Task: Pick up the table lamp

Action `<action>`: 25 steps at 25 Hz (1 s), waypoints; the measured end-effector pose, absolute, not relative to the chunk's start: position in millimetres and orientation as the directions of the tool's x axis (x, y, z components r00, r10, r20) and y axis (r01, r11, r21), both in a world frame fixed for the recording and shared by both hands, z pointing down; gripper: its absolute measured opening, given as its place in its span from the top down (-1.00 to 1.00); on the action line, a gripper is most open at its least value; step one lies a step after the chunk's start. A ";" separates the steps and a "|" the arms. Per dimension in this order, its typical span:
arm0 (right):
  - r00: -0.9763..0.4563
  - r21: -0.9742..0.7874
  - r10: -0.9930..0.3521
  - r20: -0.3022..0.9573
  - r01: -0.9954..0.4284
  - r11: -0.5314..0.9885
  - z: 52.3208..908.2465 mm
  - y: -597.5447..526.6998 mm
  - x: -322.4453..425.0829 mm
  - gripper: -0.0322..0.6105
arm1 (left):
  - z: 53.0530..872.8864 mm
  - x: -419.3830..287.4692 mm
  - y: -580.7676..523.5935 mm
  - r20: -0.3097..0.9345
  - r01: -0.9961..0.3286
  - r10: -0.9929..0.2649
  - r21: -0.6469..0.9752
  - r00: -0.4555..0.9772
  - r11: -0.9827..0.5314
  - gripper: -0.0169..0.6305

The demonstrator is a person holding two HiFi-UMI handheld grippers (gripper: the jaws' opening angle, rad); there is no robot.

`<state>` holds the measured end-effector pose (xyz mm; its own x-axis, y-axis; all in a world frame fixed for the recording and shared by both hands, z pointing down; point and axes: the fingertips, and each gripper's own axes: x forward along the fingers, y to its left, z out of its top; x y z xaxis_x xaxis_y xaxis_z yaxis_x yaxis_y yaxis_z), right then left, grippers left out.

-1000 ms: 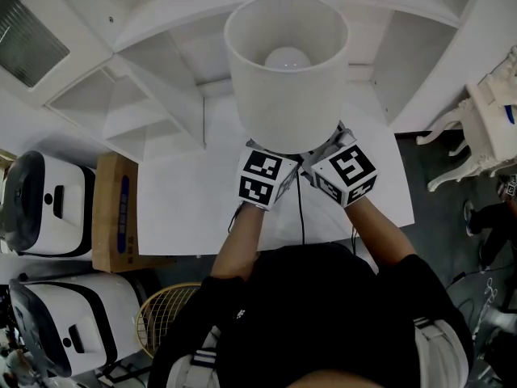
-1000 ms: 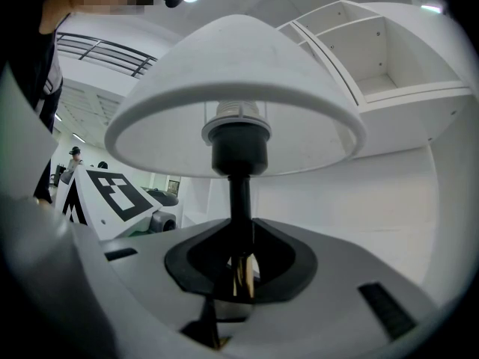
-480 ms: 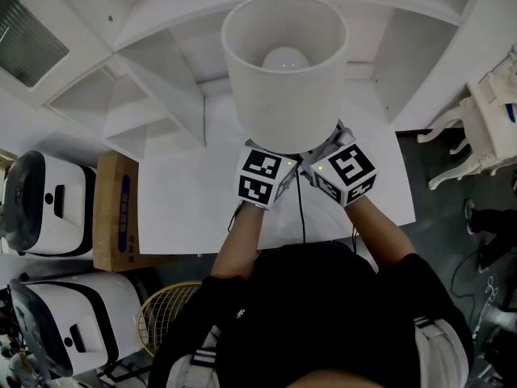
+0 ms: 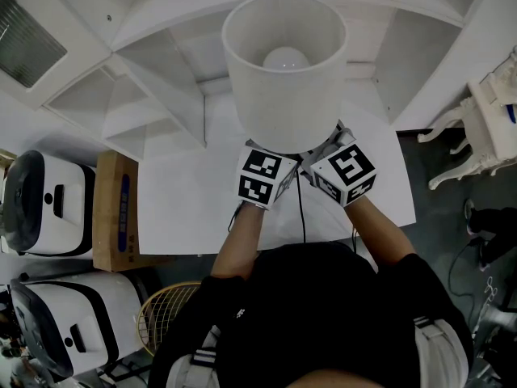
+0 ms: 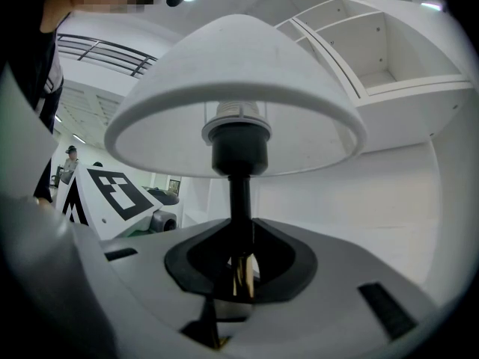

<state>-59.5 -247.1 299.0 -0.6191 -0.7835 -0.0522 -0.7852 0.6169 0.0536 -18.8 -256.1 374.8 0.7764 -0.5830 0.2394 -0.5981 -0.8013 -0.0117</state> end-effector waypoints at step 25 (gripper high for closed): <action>-0.613 -0.001 -0.790 0.013 -0.790 0.613 404.6 -292.2 -52.1 0.65 | 481.2 -9.0 -293.6 0.399 -0.566 -0.495 0.076 0.772 -0.821 0.64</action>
